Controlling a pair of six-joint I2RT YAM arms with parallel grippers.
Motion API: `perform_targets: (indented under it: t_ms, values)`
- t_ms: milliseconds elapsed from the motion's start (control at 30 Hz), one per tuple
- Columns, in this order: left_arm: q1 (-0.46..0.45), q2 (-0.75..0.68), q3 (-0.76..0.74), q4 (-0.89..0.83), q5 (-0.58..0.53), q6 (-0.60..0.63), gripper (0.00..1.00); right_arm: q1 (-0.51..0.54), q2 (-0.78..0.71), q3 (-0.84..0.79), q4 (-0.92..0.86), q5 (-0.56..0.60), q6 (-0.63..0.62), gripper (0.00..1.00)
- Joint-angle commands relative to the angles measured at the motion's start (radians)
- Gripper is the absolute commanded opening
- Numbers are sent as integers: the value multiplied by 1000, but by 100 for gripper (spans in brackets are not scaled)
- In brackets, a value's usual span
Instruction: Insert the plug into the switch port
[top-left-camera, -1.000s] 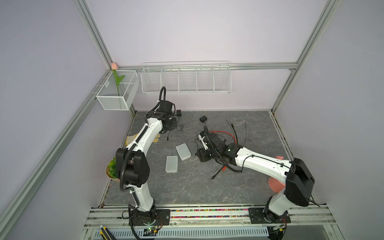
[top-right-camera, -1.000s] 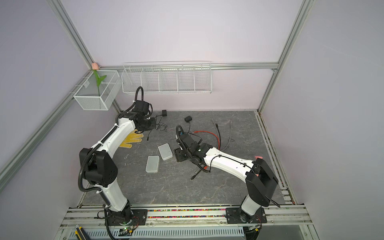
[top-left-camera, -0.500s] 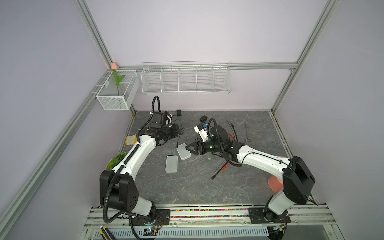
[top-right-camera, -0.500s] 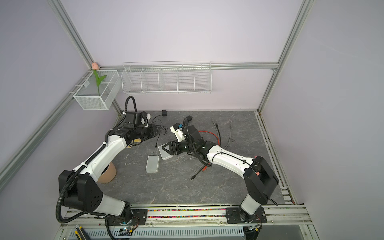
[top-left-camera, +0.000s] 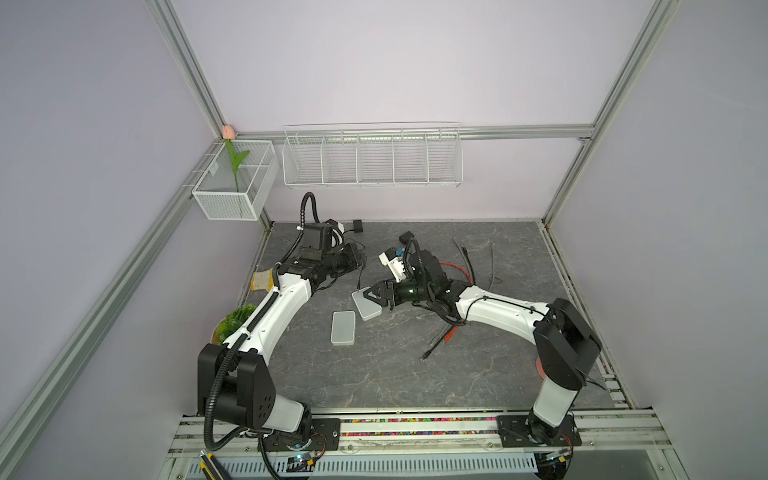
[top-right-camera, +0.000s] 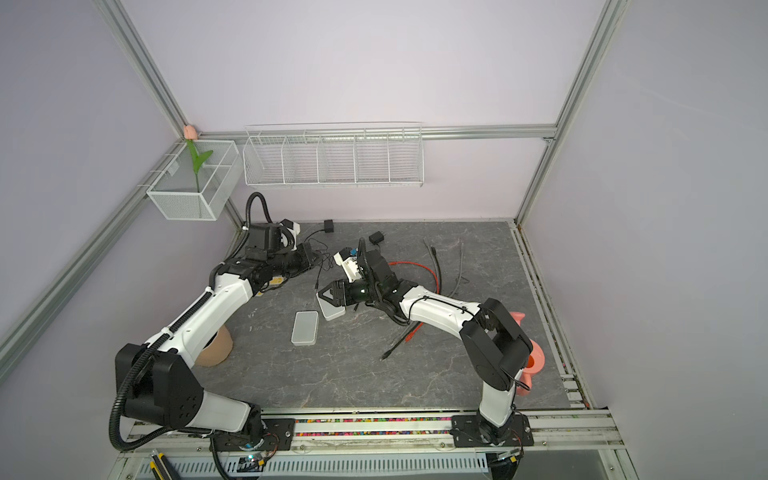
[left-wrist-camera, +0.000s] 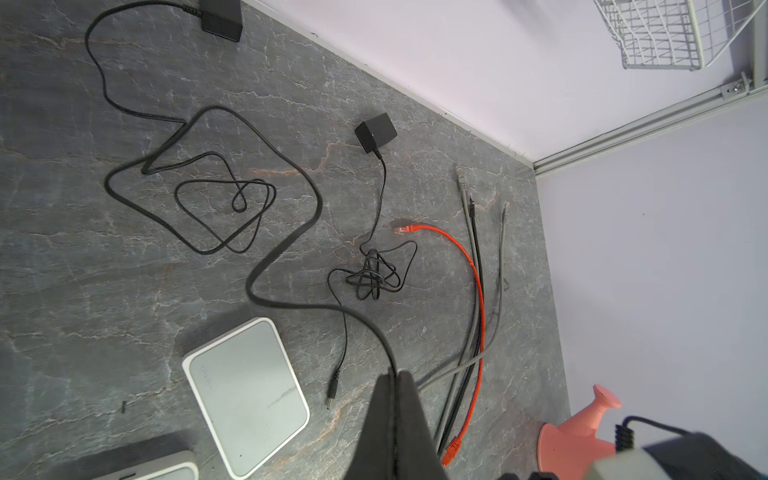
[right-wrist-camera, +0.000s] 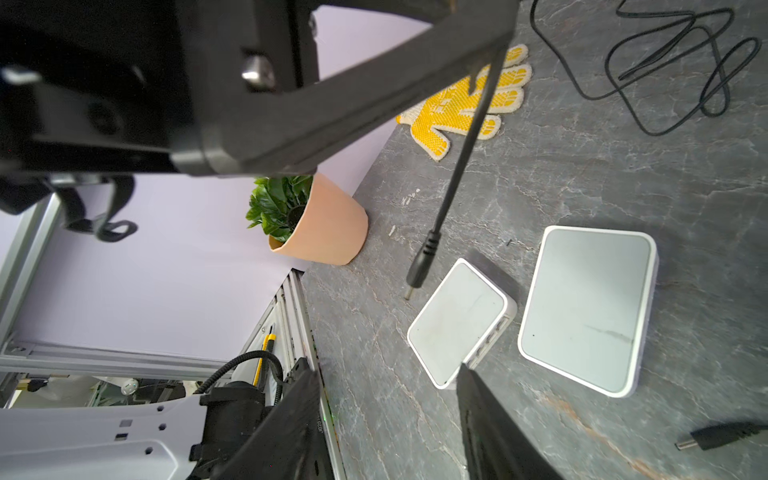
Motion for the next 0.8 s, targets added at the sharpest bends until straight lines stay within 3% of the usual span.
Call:
perform_targets:
  t_ms: [0,767]
  values:
    - [-4,-21,-27,36,9,-21,0,-13,38,40,59,-4,37,55]
    - [-4,-17,-50,87,29,-56,0,-20,169,126,137,-10,90,37]
